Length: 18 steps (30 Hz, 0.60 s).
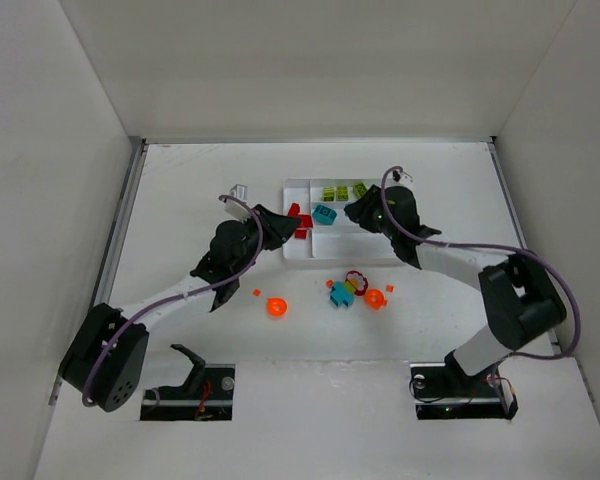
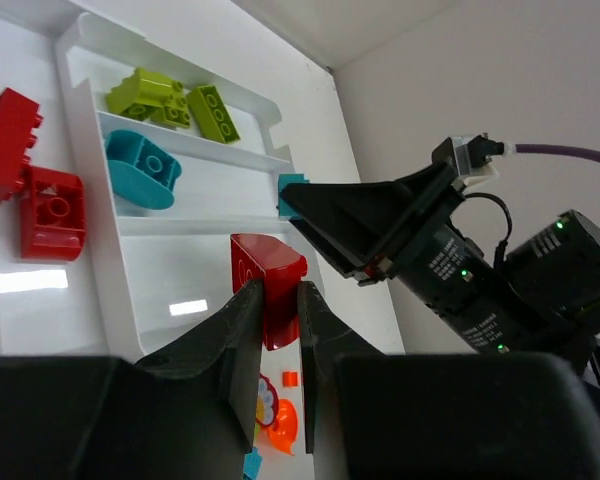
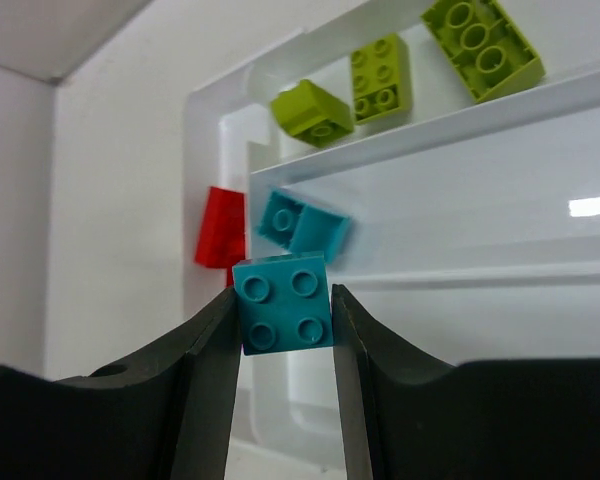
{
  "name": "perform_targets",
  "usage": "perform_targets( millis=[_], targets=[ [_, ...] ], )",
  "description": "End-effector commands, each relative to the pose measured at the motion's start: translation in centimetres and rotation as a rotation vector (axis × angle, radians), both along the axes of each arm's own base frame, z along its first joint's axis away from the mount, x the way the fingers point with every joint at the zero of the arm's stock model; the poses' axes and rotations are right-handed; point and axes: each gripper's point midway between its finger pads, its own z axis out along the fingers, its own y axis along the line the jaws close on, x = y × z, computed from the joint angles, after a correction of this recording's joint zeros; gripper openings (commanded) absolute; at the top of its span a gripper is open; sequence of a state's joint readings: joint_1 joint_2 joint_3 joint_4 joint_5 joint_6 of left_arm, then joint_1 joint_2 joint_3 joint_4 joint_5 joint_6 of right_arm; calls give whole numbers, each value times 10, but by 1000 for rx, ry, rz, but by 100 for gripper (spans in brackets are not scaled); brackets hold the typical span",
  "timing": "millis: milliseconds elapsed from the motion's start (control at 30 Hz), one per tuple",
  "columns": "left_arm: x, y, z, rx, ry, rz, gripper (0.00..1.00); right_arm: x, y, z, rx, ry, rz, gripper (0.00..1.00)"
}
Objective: Sort the legos into containers by color
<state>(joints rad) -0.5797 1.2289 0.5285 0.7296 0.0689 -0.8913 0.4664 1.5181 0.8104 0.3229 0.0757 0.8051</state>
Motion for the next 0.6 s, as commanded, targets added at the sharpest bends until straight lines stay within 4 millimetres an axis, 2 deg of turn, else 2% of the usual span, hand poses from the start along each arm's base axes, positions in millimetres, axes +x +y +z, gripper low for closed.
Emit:
perform_targets(
  millis=[0, 167, 267, 400, 567],
  targets=[
    [3, 12, -10, 30, 4, 30, 6, 22, -6, -16, -159, 18, -29, 24],
    [16, 21, -18, 53, 13, 65, 6, 39, -6, -37, -246, 60, -40, 31],
    [26, 24, -20, 69, 12, 84, 7, 41, -4, -40, -246, 62, -34, 43],
    [40, 23, -21, 93, 7, 99, 7, 42, -2, -34, -235, 46, -28, 55],
    [62, 25, -17, 134, -13, 136, 7, 35, -4, -21, -226, 21, -26, 65]
  ],
)
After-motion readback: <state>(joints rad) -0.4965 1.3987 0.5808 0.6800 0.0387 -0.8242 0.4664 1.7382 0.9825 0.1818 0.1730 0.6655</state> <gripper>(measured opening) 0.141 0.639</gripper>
